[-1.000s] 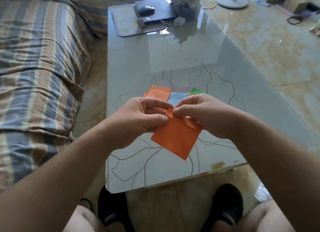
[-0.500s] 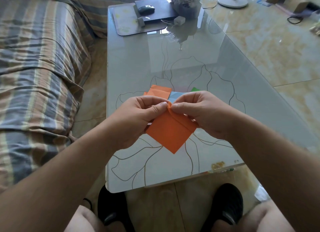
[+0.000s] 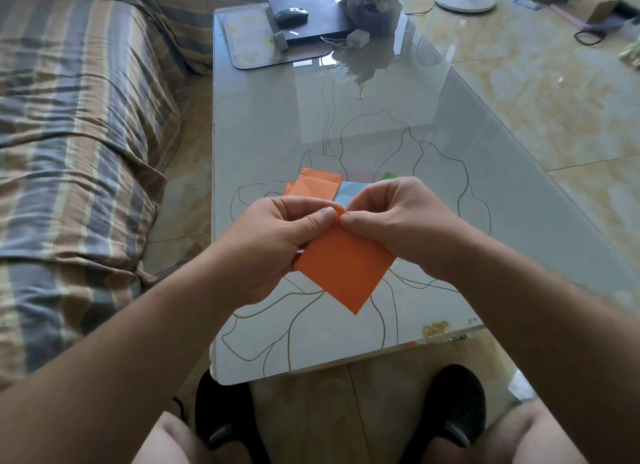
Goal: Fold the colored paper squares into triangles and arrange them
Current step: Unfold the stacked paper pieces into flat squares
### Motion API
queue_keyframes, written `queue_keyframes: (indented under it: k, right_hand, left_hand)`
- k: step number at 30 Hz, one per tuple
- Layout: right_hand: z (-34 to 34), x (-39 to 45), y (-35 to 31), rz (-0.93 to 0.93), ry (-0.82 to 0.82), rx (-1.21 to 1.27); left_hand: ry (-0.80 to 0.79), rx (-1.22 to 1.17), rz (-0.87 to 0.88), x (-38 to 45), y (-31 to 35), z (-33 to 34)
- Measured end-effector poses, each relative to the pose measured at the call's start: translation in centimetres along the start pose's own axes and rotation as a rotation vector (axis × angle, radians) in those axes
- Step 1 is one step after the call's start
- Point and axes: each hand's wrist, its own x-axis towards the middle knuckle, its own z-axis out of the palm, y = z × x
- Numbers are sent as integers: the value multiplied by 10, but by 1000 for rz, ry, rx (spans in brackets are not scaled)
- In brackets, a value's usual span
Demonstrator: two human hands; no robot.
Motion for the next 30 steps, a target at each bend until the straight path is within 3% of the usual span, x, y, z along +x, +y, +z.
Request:
queue_keyframes:
  k: [14, 30]
  right_hand:
    - [6, 0, 5, -63, 26, 28]
    - [1, 2, 2, 119, -69, 354]
  left_hand:
    - [62, 35, 50, 0, -2, 1]
    - [12, 31, 142, -4, -2, 0]
